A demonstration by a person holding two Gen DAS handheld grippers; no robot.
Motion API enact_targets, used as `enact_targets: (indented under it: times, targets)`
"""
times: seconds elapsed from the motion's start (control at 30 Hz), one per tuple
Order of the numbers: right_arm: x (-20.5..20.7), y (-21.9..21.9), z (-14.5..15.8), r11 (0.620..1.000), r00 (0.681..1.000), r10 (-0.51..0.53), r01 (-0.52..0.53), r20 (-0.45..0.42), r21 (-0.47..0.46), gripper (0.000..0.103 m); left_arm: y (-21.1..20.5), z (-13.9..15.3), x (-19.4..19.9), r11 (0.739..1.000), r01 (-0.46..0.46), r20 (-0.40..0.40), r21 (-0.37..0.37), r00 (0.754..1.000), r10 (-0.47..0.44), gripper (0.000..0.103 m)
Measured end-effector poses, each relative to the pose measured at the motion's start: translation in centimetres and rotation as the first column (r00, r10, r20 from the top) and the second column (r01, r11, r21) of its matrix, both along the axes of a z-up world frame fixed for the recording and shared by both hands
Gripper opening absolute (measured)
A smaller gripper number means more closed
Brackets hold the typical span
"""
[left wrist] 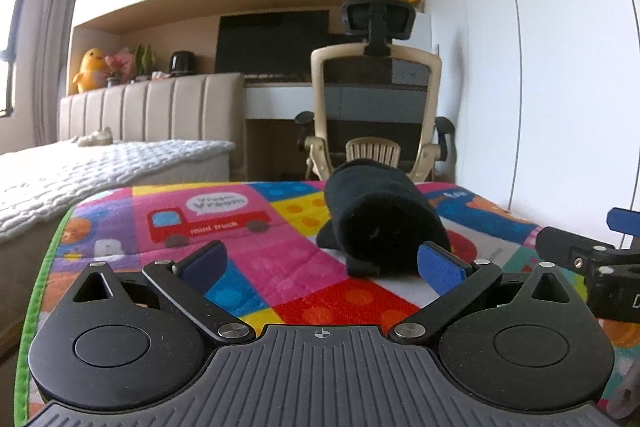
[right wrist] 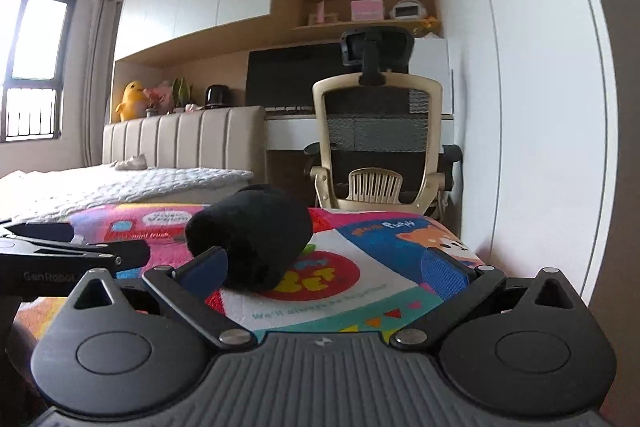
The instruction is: Fold clothes
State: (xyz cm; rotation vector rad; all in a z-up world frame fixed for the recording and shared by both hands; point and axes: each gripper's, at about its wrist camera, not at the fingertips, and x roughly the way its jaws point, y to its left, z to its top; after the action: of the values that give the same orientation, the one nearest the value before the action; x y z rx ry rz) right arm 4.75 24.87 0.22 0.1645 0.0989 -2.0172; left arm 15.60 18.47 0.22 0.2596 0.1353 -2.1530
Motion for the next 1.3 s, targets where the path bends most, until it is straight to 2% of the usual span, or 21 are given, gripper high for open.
enact_targets:
  times: [0.17, 0.33, 0.73, 0.97, 1.3]
  targets:
    - [-1.3, -0.4, 0.2, 0.999, 0.995, -0.009, 0.005, 0.097, 0.038, 0.103, -0.3, -0.2, 0.0, 1.0, 0.001, 0.011, 0.018, 1.0, -0.001, 0.103]
    - [-2.4, -0.1, 0.1, 0.999, 0.982, -0.014, 0.009, 0.188, 0.031, 0.103, -0.8, -0.3, 0.3, 0.999, -0.008, -0.003, 0.049, 1.0, 0.008, 0.103]
    - [-1.3, -0.5, -0.1, 0.997, 0.99, -0.017, 0.006, 0.142, 0.078, 0.103, -0.5, -0.3, 0.1, 0.999, 0.027, 0.023, 0.029, 0.999, -0.028, 0.103]
    - [-2.0, -0.4, -0.2, 0.998, 0.983, -0.019, 0.006, 0.183, 0.068, 0.103, -0.6, -0.3, 0.0, 0.999, 0.026, 0.029, 0.032, 0.999, -0.027, 0.103]
    - [-1.8, -0.4, -0.3, 0.997, 0.986, -0.009, -0.003, 0.169, 0.073, 0.103, -0.7, -0.3, -0.2, 0.998, 0.047, 0.043, 0.036, 0.998, -0.049, 0.103]
